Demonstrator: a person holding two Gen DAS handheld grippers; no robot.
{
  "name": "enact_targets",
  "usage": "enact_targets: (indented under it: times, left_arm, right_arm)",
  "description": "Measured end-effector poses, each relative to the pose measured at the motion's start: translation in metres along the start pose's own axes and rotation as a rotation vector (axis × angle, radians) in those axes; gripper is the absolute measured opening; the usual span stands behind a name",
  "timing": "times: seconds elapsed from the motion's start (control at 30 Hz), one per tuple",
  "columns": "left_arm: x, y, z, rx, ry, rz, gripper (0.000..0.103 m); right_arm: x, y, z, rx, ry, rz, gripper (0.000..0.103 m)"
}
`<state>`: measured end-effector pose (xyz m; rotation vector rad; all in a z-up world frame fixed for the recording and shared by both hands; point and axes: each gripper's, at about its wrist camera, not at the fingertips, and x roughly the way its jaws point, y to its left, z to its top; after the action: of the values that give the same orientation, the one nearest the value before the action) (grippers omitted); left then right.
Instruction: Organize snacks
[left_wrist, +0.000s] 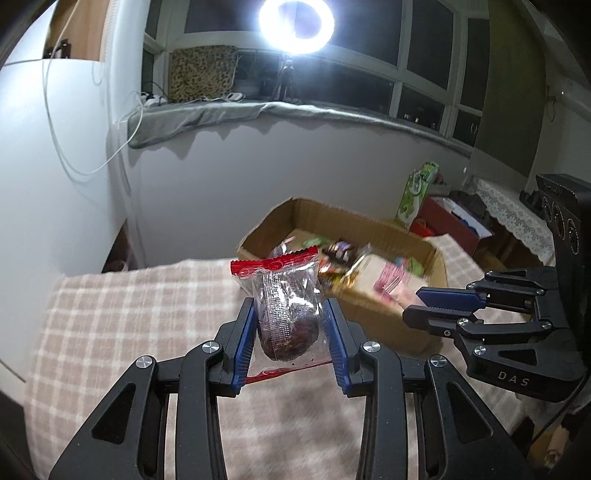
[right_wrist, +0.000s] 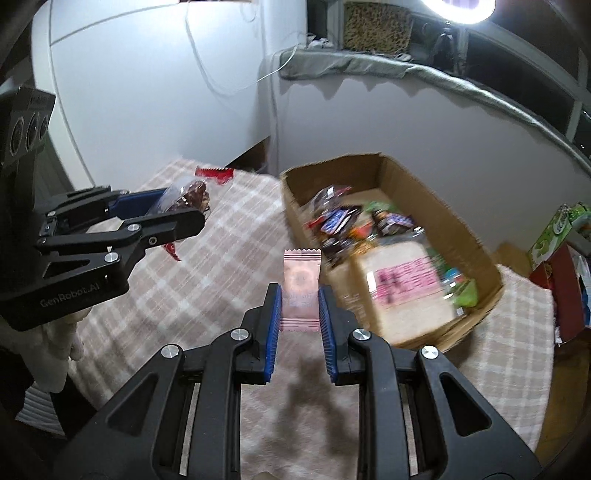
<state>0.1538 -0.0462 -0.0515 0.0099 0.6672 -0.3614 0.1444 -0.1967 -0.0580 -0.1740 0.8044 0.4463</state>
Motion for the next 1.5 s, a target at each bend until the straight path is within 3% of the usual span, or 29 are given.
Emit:
enact_targets:
  times: [0.43,0.93,0.97,1.0,1.03,1.07,1.1,1.5]
  left_arm:
    - [0.058,-0.022,0.043,-0.016,0.012,-0.051,0.035]
    - [0.102,-0.029,0.047,-0.019,0.074,-0.044,0.037]
    - [0.102,-0.028,0.048,-0.021,0.075,-0.041,0.041]
    - [0.103,-0.028,0.048,-0.025,0.079,-0.037,0.054]
    - [0.102,-0.028,0.049,-0.027,0.075,-0.033,0.058]
    - [0.1,-0.028,0.049,-0.025,0.068,-0.022,0.06]
    - [0.099,-0.028,0.049,-0.023,0.066,-0.014,0.06]
    - [0.07,-0.025,0.045,-0.035,0.038,-0.011,0.06]
  right_arm:
    - [0.013,-0.063,0.032,0.066,-0.025,-0.082,0.021]
    - [0.048,-0.099,0.036,0.119,0.013,-0.104,0.021]
    - [0.047,-0.1,0.036,0.122,0.007,-0.109,0.023]
    - [0.047,-0.101,0.036,0.123,0.008,-0.112,0.035]
    - [0.047,-0.102,0.035,0.124,0.008,-0.114,0.046]
    - [0.046,-0.101,0.034,0.124,0.005,-0.116,0.067]
    - [0.044,-0.1,0.034,0.121,-0.006,-0.125,0.072]
    - [0.021,-0.088,0.032,0.109,-0.04,-0.145,0.072]
